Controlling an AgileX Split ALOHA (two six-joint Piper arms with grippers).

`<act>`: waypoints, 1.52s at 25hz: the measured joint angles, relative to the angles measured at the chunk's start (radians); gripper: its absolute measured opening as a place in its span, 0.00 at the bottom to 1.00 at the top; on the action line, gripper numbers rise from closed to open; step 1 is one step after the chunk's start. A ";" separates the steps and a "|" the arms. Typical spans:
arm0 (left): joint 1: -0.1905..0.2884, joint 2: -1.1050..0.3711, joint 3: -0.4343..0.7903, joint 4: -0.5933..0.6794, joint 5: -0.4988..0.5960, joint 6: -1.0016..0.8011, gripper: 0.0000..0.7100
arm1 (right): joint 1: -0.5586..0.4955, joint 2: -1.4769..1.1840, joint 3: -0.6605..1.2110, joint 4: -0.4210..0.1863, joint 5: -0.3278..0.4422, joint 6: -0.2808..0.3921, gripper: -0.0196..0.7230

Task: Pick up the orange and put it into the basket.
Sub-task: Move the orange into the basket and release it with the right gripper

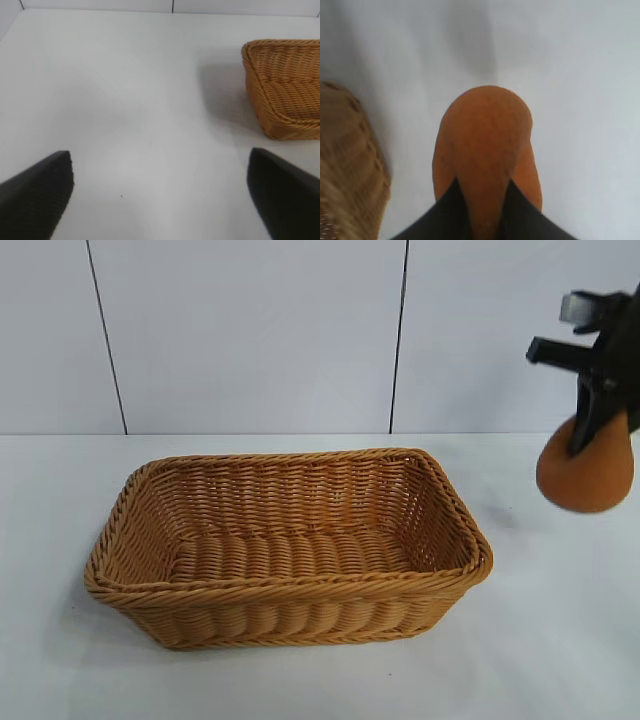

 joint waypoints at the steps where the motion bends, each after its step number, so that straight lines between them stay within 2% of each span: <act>1: 0.000 0.000 0.000 0.000 0.000 0.000 0.95 | 0.025 0.000 -0.005 -0.009 0.000 0.007 0.07; 8: 0.000 0.000 0.000 0.000 0.000 0.000 0.95 | 0.259 0.001 -0.005 -0.016 0.009 0.043 0.07; 12: 0.000 0.000 0.000 0.000 0.000 0.000 0.95 | 0.396 0.003 -0.005 -0.014 -0.047 0.081 0.07; 16: 0.000 0.000 0.000 0.000 0.000 0.000 0.95 | 0.490 0.024 -0.008 -0.012 -0.098 0.105 0.07; 21: 0.000 0.000 0.000 0.000 0.000 0.000 0.95 | 0.528 0.110 -0.008 -0.013 -0.127 0.123 0.07; 24: 0.000 0.000 0.000 0.000 -0.003 0.000 0.95 | 0.528 0.185 -0.008 -0.013 -0.187 0.128 0.07; 27: 0.000 0.000 0.000 0.000 -0.003 0.000 0.95 | 0.528 0.254 -0.008 0.029 -0.251 0.128 0.07; 30: 0.000 0.000 0.000 0.000 -0.003 0.000 0.95 | 0.530 0.310 -0.008 0.067 -0.262 0.128 0.07; 33: 0.000 0.000 0.000 0.000 -0.003 0.000 0.95 | 0.543 0.332 -0.008 0.069 -0.262 0.105 0.08; 35: 0.000 0.000 0.000 0.000 -0.003 0.000 0.95 | 0.551 0.331 -0.008 0.061 -0.262 0.089 0.17; 36: 0.000 0.000 0.000 0.000 -0.003 0.000 0.95 | 0.556 0.330 -0.008 0.059 -0.260 0.086 0.26; 38: 0.000 0.000 0.000 0.000 -0.003 0.000 0.95 | 0.562 0.330 -0.008 0.055 -0.247 0.079 0.52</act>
